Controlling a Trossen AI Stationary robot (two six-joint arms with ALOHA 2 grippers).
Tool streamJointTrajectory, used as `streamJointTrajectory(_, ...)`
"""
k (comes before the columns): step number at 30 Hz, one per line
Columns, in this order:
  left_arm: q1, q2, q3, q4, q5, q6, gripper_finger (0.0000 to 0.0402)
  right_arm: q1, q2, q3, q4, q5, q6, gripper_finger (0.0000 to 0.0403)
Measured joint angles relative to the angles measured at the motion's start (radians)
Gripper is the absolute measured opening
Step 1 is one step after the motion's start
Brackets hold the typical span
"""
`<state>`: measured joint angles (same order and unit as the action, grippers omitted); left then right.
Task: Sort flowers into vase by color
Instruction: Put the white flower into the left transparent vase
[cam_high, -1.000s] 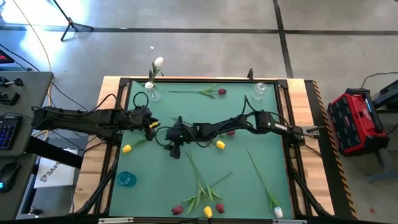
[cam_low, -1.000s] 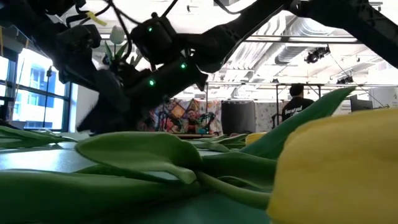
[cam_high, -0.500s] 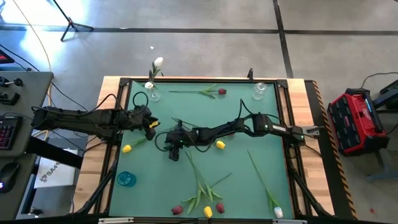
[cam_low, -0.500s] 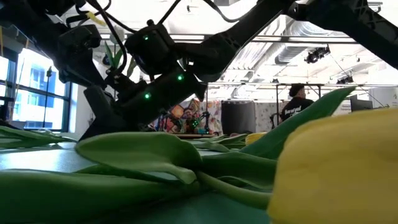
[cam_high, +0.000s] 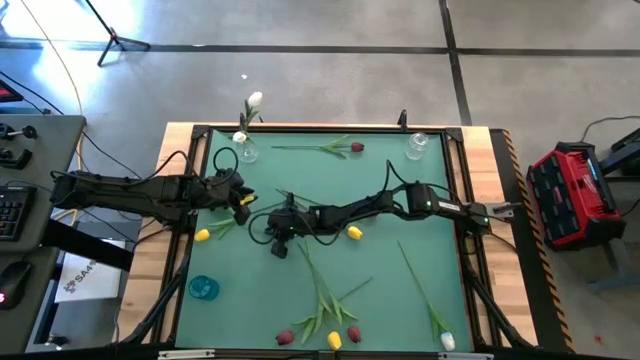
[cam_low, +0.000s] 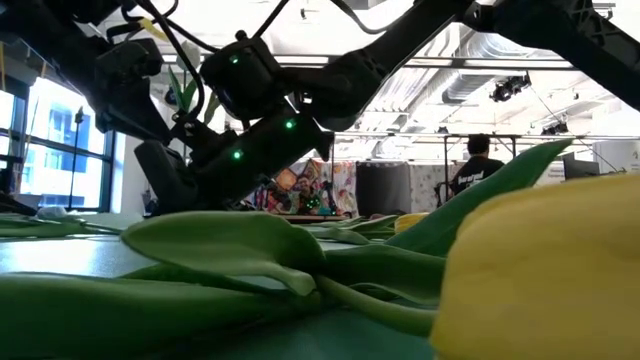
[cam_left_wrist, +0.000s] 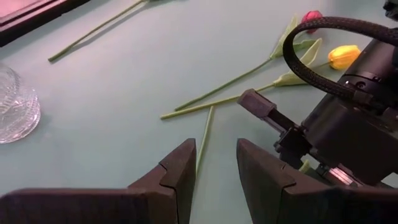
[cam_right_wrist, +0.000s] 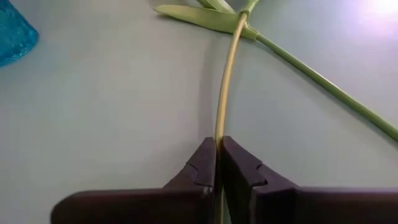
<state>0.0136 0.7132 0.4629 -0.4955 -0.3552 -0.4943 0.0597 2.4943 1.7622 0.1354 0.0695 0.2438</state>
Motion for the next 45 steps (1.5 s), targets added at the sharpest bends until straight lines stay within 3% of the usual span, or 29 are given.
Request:
streamJointTrajectory(6, -0.038, -0.001, 0.0, 0.0, -0.079, 0.016, 0.009, 0.002, -0.004, -0.001, 0.01, 0.06, 0.028, 0.0002)
streamJointTrajectory(14, -0.058, -0.001, 0.0, 0.0, -0.084, 0.02, 0.0076, 0.0, -0.095, -0.001, -0.032, 0.204, -0.065, 0.0001)
streamJointTrajectory(24, -0.118, -0.001, 0.001, 0.071, -0.121, 0.056, 0.0076, 0.004, -0.276, -0.013, -0.488, 0.577, -0.141, 0.0)
streamJointTrajectory(29, -0.147, 0.001, 0.001, 0.159, -0.122, 0.049, 0.0076, -0.005, -0.407, -0.155, -0.609, 0.66, -0.069, 0.0)
streamJointTrajectory(36, -0.173, 0.05, 0.002, 0.282, -0.125, 0.004, 0.0076, 0.0, -0.692, -0.475, -0.576, 0.631, 0.047, 0.0)
streamJointTrajectory(39, -0.173, 0.107, 0.002, 0.368, -0.151, 0.02, 0.0076, 0.018, -0.809, -0.608, -0.48, 0.634, 0.122, 0.0)
streamJointTrajectory(45, -0.174, 0.302, 0.002, 0.709, -0.178, 0.19, 0.0076, 0.083, -0.978, -0.87, -0.114, 0.678, 0.119, 0.0)
